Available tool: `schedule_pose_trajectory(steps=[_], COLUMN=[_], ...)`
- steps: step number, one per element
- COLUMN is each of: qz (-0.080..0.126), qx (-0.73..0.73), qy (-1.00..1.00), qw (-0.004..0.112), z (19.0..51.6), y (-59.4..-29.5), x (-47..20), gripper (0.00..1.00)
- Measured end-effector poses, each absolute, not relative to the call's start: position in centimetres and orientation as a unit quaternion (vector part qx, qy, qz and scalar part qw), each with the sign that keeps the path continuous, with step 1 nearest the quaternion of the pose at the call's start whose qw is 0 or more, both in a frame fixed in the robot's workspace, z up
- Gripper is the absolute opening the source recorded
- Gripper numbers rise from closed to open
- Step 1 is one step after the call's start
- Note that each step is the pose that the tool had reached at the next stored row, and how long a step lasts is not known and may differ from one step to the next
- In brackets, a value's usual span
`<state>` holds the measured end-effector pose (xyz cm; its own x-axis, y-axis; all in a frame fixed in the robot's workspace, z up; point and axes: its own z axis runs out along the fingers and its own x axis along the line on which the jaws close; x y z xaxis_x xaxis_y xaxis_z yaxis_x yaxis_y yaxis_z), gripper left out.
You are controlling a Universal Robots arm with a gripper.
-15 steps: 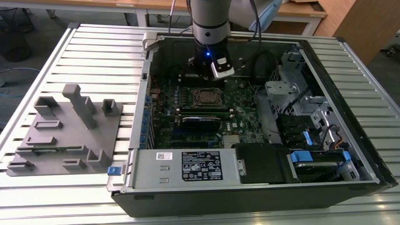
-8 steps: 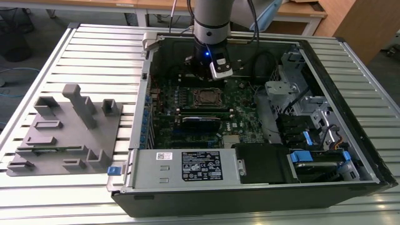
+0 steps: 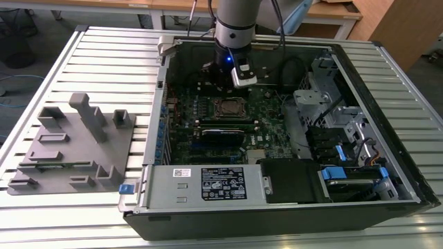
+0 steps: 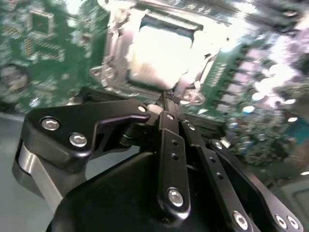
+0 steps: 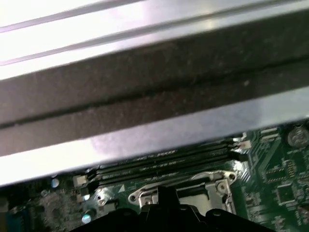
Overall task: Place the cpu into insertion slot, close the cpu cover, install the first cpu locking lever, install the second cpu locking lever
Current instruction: 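Install the first cpu locking lever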
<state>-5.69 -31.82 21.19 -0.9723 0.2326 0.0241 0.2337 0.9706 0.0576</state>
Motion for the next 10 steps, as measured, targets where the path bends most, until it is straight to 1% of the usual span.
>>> schedule_pose_trajectory(steps=[4, 6, 10], qz=[-0.029, -0.029, -0.032], qx=[-0.117, -0.117, -0.107], qy=[-0.993, -0.993, -0.994], qw=[0.009, 0.007, -0.014], z=[21.16, 21.13, 21.07], y=[-31.82, -31.82, -31.82], x=[-5.69, -5.69, -5.69], gripper=[0.11, 0.11, 0.11])
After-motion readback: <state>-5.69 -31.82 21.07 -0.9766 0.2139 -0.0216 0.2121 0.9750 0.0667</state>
